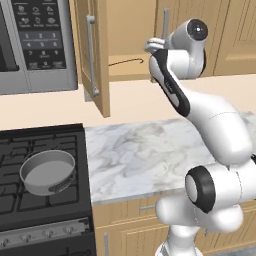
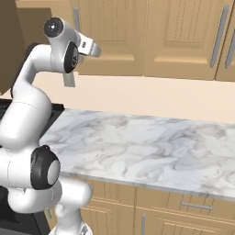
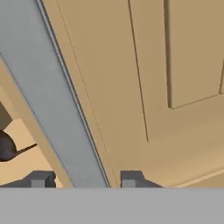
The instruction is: Open the cabinet and move the ladle to the pot. Then close the cabinet.
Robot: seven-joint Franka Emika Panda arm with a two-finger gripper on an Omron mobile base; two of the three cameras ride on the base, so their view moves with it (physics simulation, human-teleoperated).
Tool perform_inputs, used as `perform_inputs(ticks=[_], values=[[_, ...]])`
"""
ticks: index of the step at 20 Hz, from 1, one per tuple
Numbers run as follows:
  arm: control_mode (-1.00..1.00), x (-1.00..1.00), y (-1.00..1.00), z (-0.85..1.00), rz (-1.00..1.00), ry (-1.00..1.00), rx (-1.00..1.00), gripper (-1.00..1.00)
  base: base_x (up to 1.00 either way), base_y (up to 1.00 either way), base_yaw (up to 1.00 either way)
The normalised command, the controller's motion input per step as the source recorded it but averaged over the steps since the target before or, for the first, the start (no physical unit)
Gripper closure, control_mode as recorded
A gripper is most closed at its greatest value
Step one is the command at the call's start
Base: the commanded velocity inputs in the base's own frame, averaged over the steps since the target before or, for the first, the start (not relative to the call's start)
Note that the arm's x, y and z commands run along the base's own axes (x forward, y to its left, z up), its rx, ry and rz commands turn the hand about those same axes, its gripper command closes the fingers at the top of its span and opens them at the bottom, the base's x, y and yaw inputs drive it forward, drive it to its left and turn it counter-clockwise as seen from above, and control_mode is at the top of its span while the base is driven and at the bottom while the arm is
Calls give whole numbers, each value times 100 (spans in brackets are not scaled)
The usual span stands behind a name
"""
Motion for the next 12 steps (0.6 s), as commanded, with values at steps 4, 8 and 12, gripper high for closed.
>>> perform_inputs(ticks=[4,8,12], values=[[-100,-96,-100,0,0,-3,0,100,0,0,0],[-100,-96,-100,0,0,-1,0,100,0,0,0],[-100,-85,-100,0,0,0,0,100,0,0,0]])
